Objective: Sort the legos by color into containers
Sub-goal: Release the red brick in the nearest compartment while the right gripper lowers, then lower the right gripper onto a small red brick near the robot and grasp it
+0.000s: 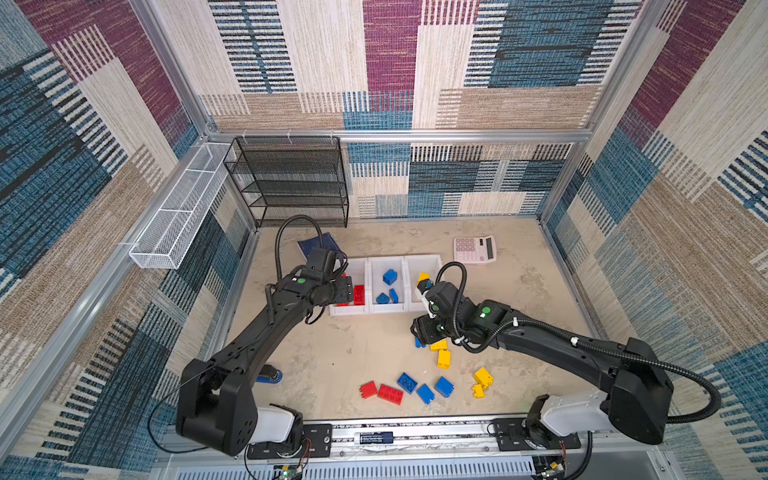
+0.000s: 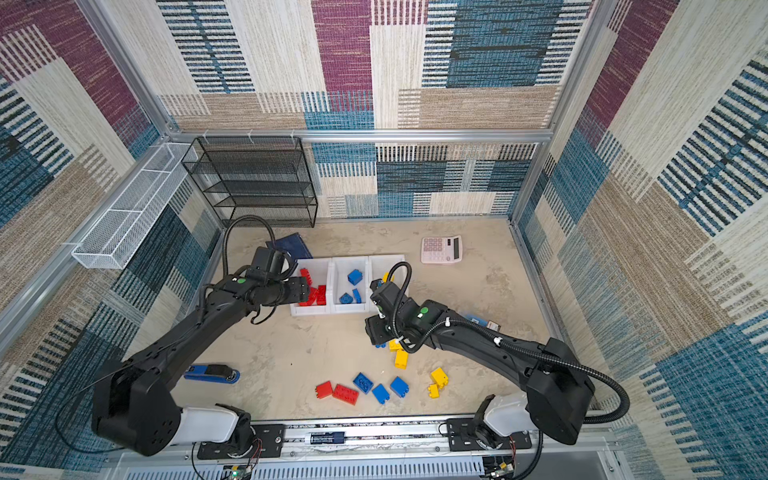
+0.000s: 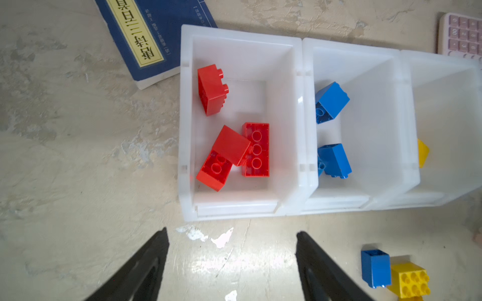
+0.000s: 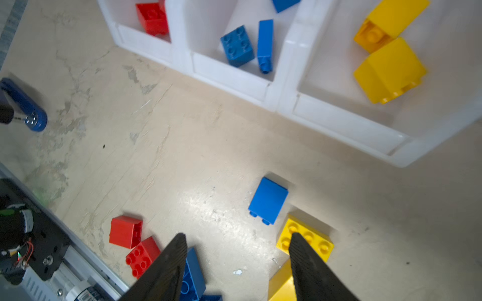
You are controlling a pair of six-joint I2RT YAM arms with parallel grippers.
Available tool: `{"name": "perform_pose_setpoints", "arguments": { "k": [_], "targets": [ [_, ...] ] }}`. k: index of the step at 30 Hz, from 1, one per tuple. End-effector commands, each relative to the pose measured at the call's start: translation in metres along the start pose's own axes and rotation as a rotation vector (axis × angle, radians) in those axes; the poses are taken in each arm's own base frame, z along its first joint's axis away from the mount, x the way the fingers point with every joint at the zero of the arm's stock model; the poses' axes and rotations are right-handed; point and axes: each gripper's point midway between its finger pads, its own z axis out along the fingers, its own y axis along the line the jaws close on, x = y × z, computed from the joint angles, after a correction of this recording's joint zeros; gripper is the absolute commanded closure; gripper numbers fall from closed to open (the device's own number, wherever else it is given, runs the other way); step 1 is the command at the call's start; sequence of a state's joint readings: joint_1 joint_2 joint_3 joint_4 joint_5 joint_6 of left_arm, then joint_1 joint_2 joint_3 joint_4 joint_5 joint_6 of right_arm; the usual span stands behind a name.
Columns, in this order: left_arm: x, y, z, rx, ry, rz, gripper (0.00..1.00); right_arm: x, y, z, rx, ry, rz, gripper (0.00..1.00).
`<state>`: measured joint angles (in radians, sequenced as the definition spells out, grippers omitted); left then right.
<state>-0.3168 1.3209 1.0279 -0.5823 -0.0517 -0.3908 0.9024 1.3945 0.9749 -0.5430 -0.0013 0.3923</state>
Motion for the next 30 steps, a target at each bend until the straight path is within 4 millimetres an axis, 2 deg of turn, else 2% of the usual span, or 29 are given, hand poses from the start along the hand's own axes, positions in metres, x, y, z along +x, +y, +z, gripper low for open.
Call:
{"name": "perform_pose_setpoints", "arguments": {
  "k": [1,7,11,21,30],
  "targets": [
    [0.01,0.014,-0.014,-0.035,-0.042,-0.05,0.2,0.007,0.034,0.008,-0.089,0.008,-0.067,0.35],
    [0.036,0.035,-0.032,-0.074,-0.076,-0.092,0.2,0.039,0.089,0.027,-0.155,0.091,-0.256,0.35],
    [0.047,0.042,-0.036,-0.083,-0.081,-0.114,0.2,0.056,0.111,0.035,-0.181,0.117,-0.399,0.34],
    [0.056,0.051,-0.043,-0.114,-0.08,-0.138,0.2,0.075,0.136,0.048,-0.236,0.11,-0.661,0.33],
    [0.058,0.053,-0.045,-0.11,-0.091,-0.159,0.2,0.088,0.151,0.077,-0.211,0.125,-0.807,0.33]
  ]
}}
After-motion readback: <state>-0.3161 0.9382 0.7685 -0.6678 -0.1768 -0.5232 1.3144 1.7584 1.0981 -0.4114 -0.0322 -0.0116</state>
